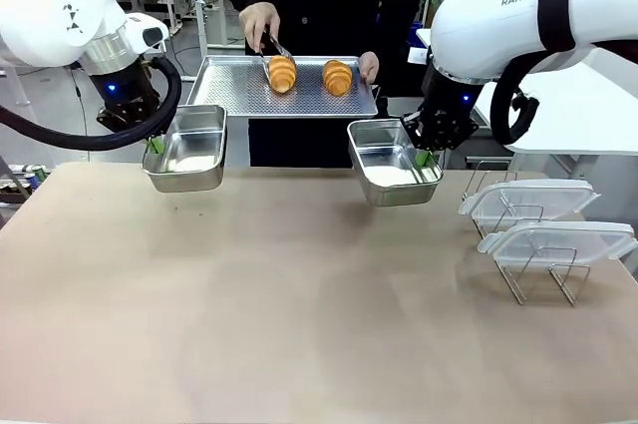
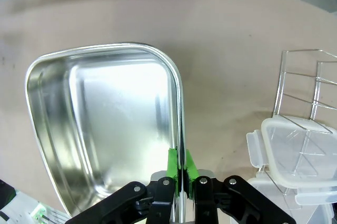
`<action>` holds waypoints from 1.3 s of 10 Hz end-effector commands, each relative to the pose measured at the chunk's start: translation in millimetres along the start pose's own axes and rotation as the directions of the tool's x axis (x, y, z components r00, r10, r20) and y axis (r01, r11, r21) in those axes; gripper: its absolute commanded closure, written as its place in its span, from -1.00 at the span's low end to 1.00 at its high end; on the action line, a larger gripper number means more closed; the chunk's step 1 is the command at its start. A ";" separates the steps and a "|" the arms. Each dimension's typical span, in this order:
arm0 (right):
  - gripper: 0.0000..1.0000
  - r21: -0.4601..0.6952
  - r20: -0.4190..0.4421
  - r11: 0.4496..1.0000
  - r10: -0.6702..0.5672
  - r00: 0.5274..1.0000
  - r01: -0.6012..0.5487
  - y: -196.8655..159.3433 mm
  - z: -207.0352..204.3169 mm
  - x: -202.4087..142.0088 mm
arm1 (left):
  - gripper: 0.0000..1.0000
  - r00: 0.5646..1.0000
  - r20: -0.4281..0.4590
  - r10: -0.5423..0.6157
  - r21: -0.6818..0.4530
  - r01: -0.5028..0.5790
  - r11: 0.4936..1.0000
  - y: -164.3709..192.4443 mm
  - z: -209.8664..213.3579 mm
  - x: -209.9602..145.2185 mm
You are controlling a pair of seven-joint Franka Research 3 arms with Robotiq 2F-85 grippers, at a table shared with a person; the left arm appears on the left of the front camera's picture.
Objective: Place the bread in airtight containers.
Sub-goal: Once an object is inside an Airtight Container , place the container in the center of the table.
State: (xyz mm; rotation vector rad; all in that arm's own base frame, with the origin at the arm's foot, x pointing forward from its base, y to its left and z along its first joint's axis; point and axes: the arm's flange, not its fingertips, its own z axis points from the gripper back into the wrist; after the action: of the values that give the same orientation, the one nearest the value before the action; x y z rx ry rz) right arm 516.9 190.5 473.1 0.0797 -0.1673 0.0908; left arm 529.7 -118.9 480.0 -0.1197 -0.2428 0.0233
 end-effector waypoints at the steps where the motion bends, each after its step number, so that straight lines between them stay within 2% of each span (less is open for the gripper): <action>1: 1.00 0.003 0.013 1.000 -0.004 1.000 0.004 0.5 6.2 -0.2 | 1.00 1.000 0.017 0.003 0.003 -0.003 1.000 0.1 3.6 0.9; 13: 1.00 0.003 0.013 1.000 -0.004 1.000 0.004 0.5 6.2 -0.2 | 1.00 1.000 0.017 0.003 0.003 -0.003 1.000 0.1 3.6 0.9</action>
State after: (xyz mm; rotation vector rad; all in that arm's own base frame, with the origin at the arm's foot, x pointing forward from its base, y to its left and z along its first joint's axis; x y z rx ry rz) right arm 516.9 190.5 473.1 0.0797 -0.1673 0.0908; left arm 529.7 -118.8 480.0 -0.1196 -0.2427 0.0233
